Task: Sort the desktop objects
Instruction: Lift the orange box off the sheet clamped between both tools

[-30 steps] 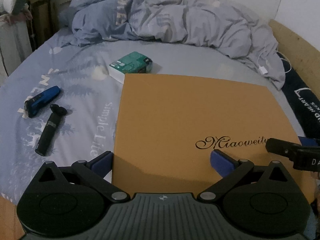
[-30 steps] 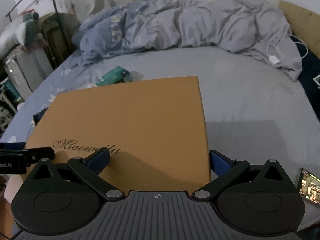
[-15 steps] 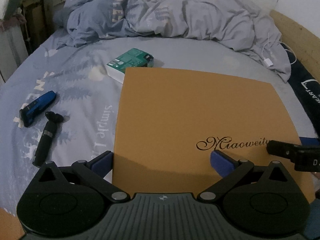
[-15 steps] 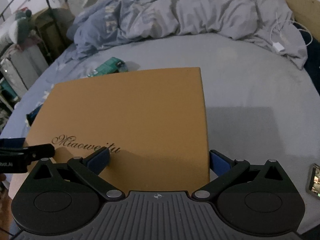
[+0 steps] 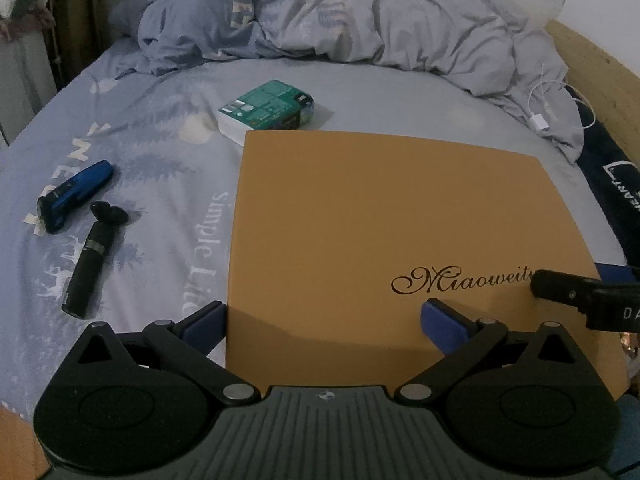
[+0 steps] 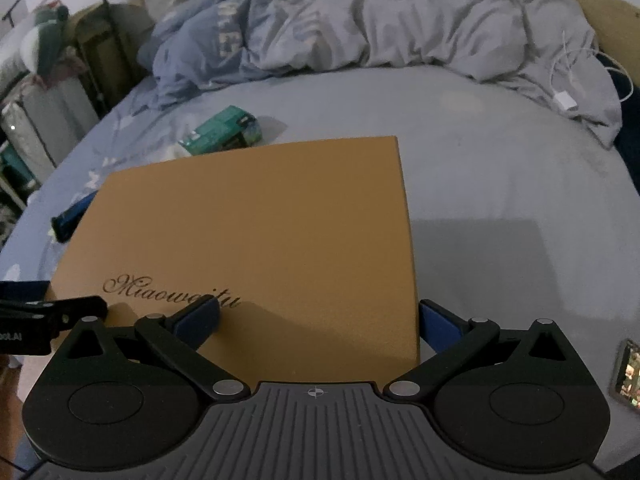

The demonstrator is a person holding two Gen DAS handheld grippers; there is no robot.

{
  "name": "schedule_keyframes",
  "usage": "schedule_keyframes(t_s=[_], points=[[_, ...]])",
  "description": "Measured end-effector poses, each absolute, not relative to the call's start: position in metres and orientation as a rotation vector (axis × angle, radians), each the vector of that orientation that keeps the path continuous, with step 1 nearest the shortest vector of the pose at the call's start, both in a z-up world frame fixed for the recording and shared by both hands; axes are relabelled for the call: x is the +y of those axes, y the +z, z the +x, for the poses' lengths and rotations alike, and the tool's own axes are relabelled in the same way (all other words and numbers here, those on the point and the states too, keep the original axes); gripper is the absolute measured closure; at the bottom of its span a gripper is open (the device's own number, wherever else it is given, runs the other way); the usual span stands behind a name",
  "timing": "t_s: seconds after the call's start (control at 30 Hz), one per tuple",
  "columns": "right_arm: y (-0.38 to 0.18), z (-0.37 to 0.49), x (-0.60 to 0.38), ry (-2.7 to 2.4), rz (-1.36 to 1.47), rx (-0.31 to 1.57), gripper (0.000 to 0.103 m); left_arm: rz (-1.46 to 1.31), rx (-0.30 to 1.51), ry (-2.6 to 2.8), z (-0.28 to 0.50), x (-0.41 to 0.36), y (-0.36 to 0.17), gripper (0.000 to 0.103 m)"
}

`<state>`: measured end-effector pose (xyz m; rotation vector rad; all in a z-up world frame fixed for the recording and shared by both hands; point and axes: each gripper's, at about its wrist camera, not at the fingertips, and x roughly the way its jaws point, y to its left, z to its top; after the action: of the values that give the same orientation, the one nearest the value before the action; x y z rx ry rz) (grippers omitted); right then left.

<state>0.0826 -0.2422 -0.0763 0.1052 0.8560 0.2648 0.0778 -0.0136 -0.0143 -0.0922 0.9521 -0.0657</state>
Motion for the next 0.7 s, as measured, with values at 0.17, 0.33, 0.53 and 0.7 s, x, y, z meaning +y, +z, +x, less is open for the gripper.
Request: schedule_keyframes(t_s=[0.17, 0.33, 0.53, 0.7], points=[[-0.078, 0.08, -0.246, 0.26, 0.119, 0.854, 0.0, -0.077, 0.955, -0.074, 0.081, -0.015, -0.015, 0.0], [-0.082, 0.081, -0.246, 0.256, 0.115, 0.858, 0.0, -0.078, 0.962, -0.071, 0.084, -0.012, -0.02, 0.0], [-0.086, 0.084, -0.245, 0.252, 0.1, 0.87, 0.0, -0.084, 0.97, -0.07, 0.085, -0.009, -0.026, 0.0], [-0.091, 0.087, -0.245, 0.249, 0.093, 0.876, 0.0, -0.09, 0.973, -0.072, 0.087, -0.008, -0.032, 0.0]])
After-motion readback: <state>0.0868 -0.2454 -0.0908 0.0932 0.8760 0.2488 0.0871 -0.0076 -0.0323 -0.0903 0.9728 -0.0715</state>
